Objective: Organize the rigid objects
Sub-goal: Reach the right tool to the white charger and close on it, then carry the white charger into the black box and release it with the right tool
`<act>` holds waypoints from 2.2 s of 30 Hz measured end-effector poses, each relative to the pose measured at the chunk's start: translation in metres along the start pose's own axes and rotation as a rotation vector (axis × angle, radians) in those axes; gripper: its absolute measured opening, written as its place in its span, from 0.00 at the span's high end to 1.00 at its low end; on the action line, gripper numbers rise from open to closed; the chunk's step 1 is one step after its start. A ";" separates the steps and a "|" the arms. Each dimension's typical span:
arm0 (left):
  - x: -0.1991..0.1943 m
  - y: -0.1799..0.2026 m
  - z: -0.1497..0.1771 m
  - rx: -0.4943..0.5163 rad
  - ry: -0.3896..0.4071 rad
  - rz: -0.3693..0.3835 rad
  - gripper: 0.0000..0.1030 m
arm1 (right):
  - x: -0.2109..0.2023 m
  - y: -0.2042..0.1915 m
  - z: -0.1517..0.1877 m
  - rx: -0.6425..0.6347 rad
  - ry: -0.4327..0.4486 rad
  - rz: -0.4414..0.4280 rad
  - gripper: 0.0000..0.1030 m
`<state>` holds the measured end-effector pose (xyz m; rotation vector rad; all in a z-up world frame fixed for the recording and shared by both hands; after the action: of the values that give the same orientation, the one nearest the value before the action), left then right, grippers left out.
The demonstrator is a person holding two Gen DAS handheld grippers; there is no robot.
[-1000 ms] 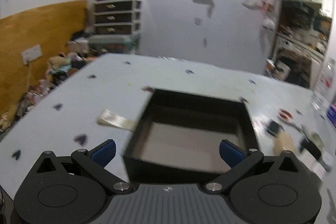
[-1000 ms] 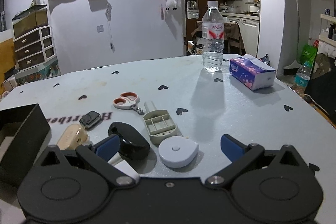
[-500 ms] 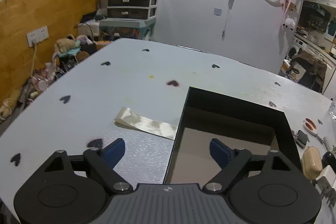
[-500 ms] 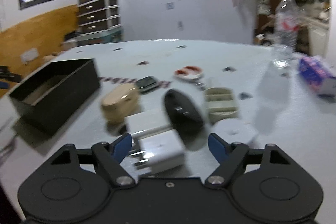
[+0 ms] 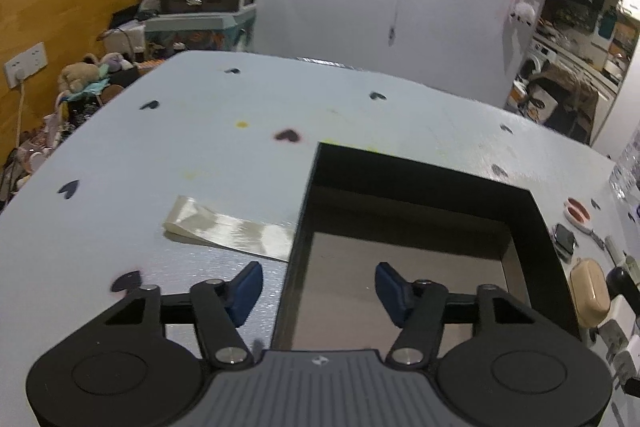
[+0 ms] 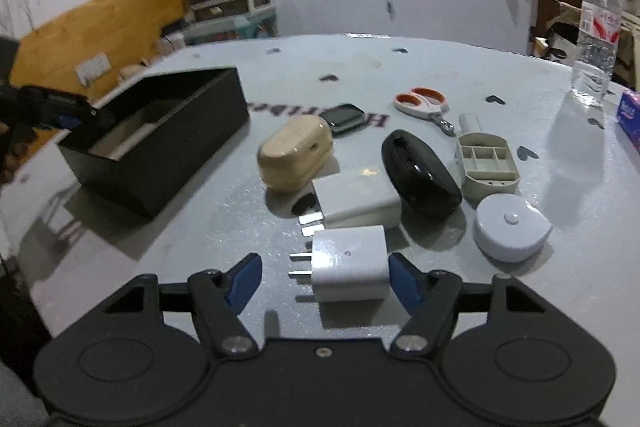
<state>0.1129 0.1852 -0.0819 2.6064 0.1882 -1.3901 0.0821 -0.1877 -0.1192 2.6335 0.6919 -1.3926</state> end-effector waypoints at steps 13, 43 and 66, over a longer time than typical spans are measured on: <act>0.016 -0.009 -0.009 0.083 -0.042 -0.059 0.96 | 0.008 -0.007 0.001 0.017 -0.051 0.149 0.44; 0.016 -0.012 -0.010 0.127 -0.031 -0.002 0.98 | 0.028 -0.152 -0.156 -0.171 0.057 -0.129 0.44; 0.019 -0.011 -0.011 0.099 -0.028 0.050 0.96 | 0.156 -0.223 -0.197 0.114 -0.239 -0.220 0.39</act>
<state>0.1303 0.1991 -0.0926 2.6491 0.0514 -1.4539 0.2128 0.1209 -0.0994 2.4719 0.9165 -1.8197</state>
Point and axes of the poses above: each gripper's, at about its wrist camera, not at the fingertips, and x roughly the way its jaws point, y to its right, z to its underside, the point moved 8 cm from there along x, roughly the way its jaws point, and after that the axes turned 11 degrees about -y, right-handed, at the moved point
